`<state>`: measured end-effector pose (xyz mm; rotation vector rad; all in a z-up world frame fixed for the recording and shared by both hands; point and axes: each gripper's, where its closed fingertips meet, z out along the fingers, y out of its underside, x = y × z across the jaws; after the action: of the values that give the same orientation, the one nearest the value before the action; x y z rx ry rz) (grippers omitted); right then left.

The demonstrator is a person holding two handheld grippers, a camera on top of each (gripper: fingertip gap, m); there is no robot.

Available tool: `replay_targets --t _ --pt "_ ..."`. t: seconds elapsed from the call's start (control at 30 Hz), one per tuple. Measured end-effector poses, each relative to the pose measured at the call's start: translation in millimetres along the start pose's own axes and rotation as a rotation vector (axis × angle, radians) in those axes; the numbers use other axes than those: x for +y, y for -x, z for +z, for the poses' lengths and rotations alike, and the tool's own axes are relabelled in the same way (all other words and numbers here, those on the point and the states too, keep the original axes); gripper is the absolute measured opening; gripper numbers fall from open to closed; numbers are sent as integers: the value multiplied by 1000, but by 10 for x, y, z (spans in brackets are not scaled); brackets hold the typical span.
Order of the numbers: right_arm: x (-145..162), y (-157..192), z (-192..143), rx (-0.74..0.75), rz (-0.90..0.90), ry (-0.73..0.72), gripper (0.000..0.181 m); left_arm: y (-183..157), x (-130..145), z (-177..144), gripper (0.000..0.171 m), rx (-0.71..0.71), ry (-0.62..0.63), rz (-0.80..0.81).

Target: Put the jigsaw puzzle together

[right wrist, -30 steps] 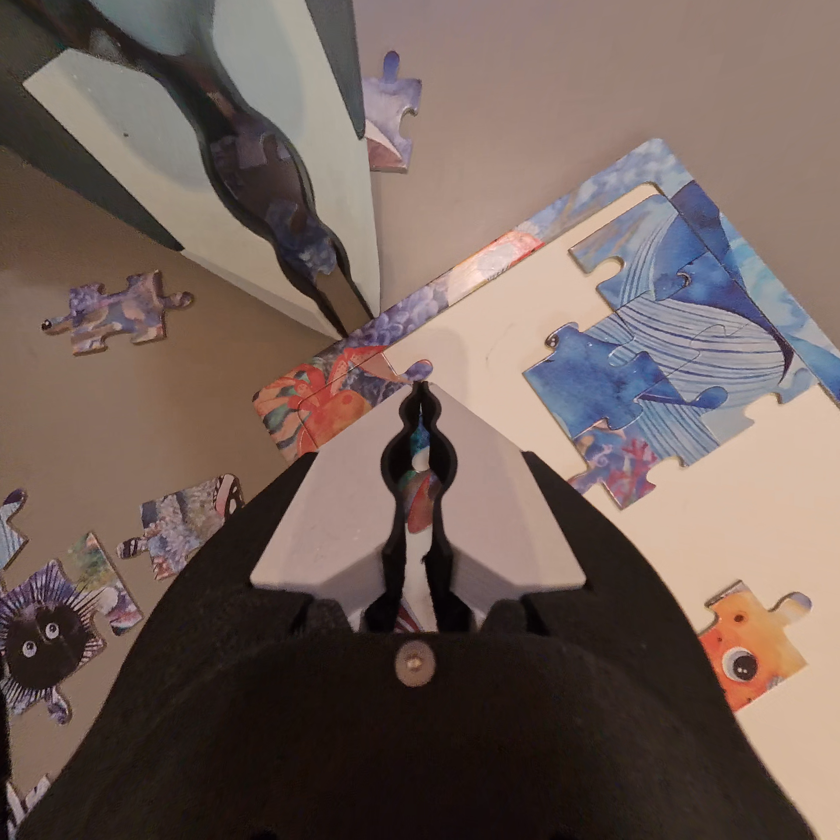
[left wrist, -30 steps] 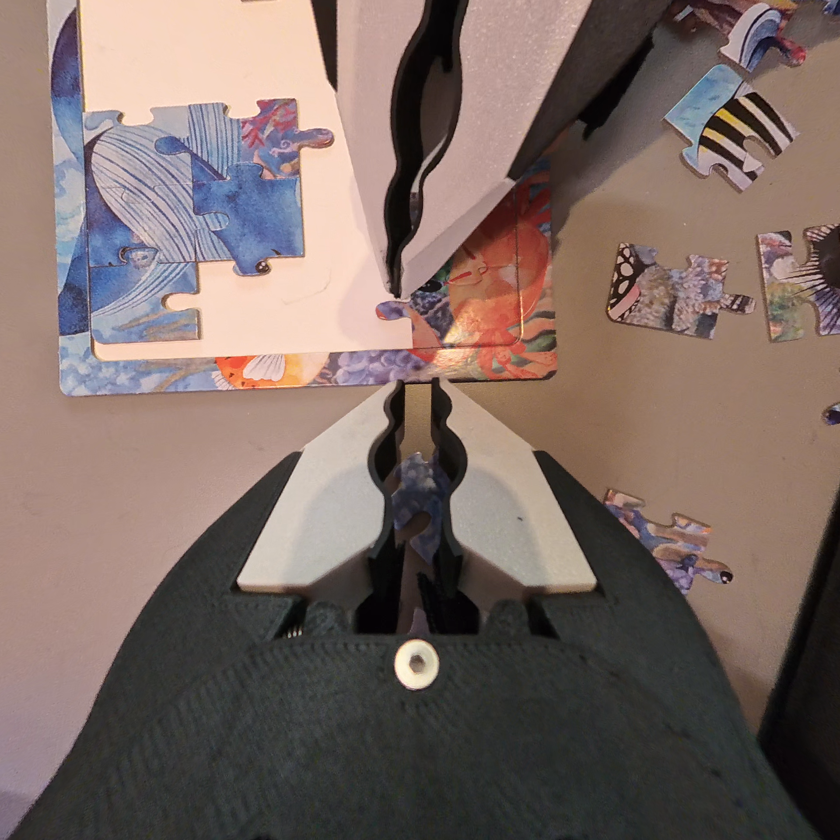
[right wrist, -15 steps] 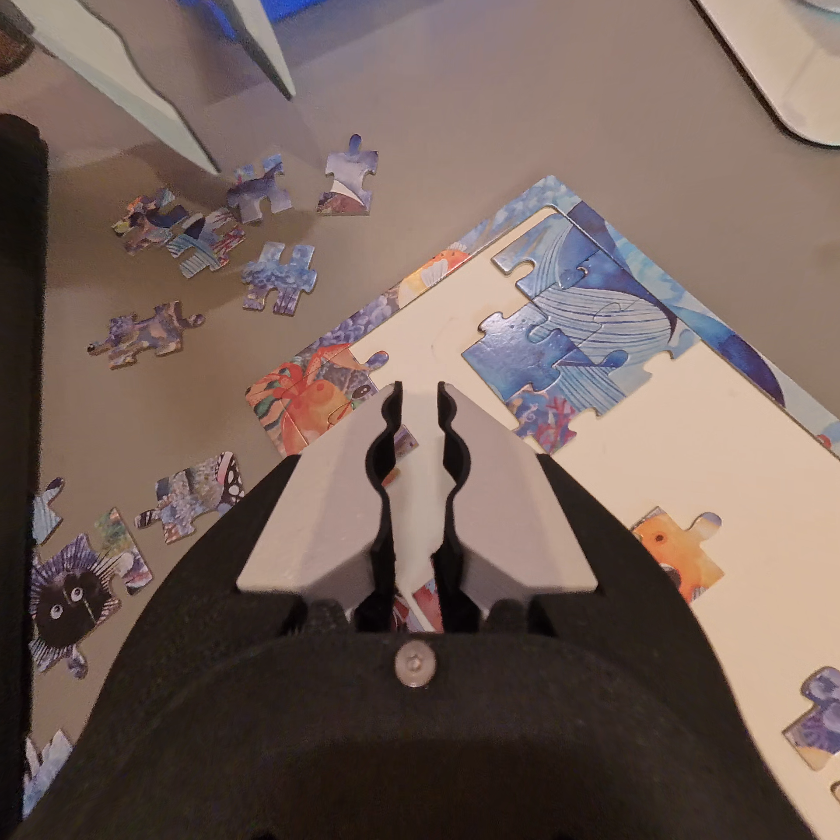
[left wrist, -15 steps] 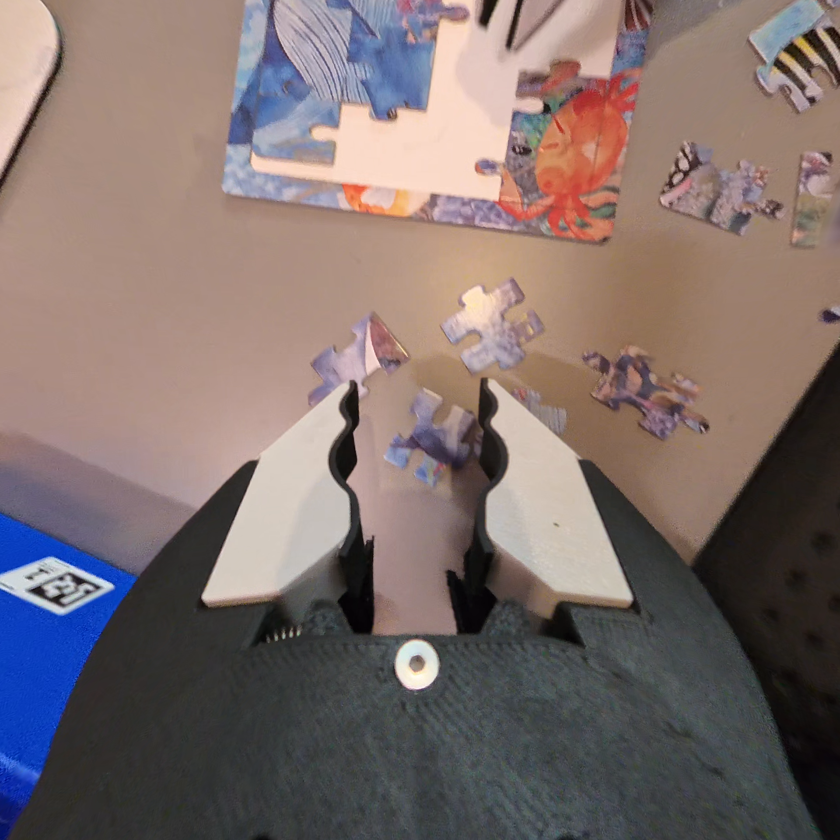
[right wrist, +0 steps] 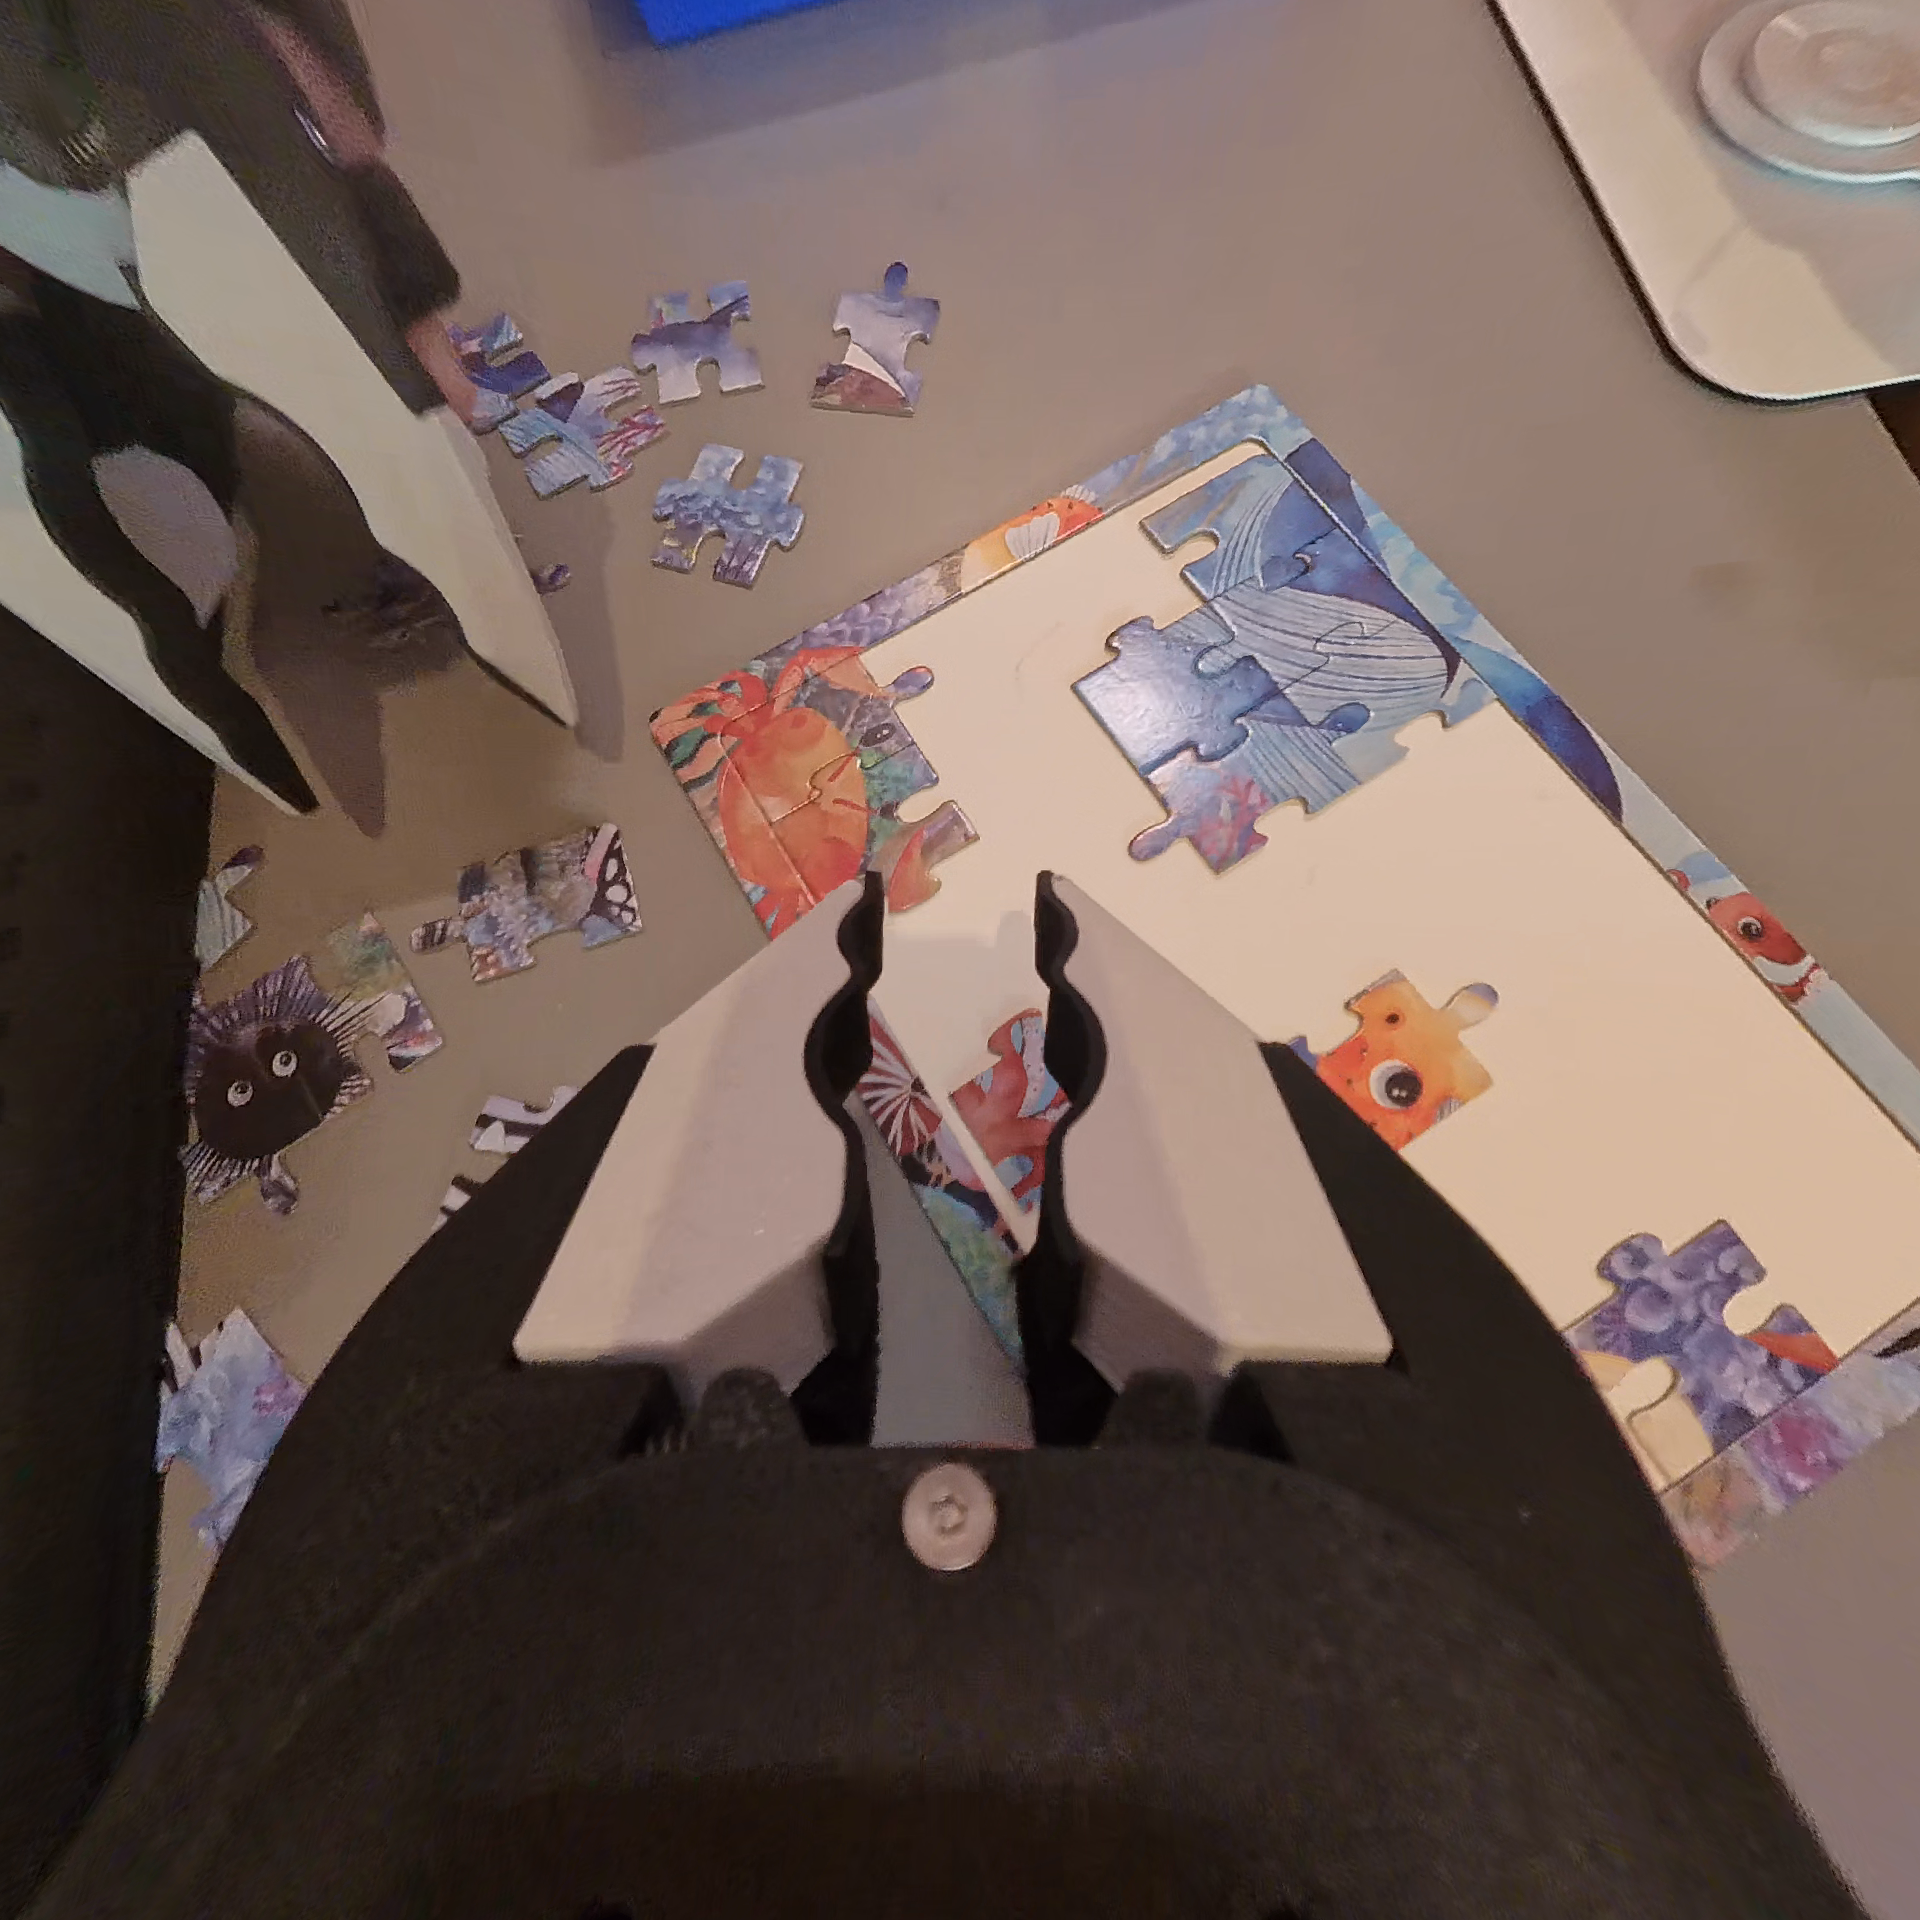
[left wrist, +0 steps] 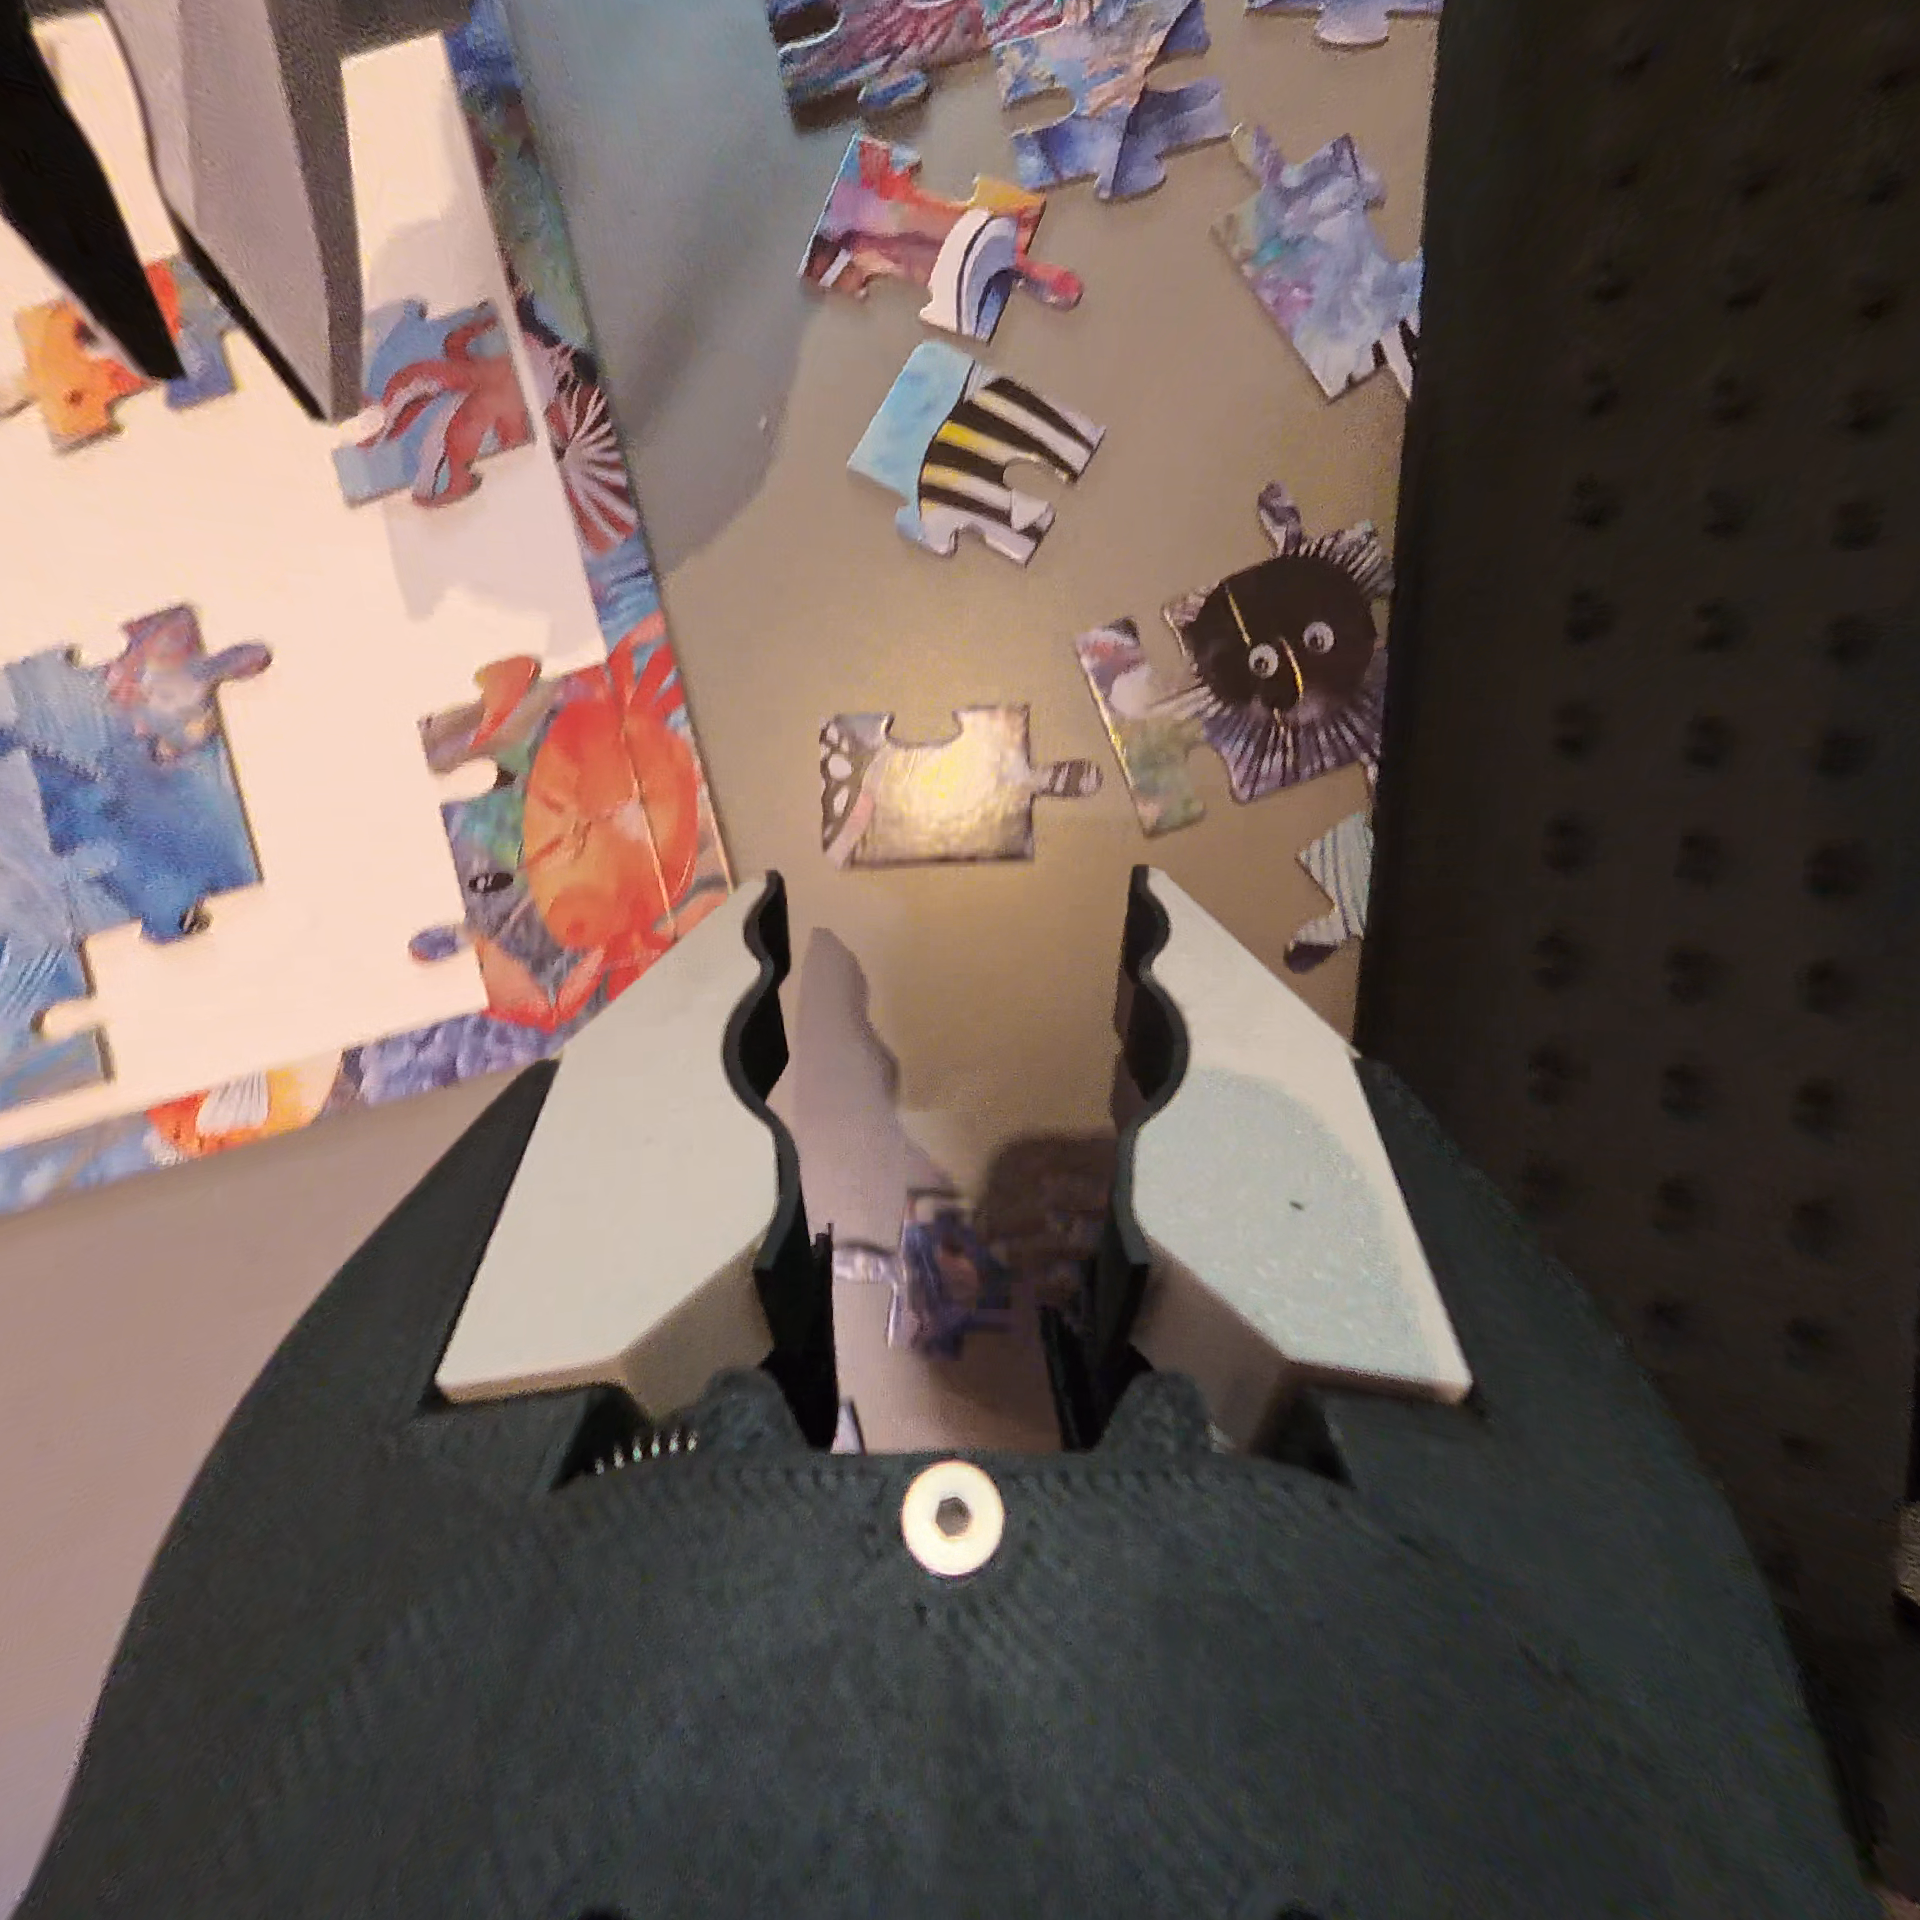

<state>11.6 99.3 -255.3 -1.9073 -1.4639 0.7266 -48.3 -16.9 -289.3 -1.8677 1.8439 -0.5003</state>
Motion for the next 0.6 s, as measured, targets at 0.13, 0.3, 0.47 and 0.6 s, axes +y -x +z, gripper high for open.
replay_targets --t 0.13,0.3,0.47,0.6 --pt "85 8 -34 5 -12 -11 24 40 35 184 59 17 45 -2" --pt "74 -2 -43 -6 -7 -22 24 74 25 277 43 39 7 -40" --pt "107 -17 -51 -15 -6 -18 24 154 1 291 17 3 -28 -56" --pt "172 164 -134 -125 -47 18 25 230 55 242 19 -58 9 -75"
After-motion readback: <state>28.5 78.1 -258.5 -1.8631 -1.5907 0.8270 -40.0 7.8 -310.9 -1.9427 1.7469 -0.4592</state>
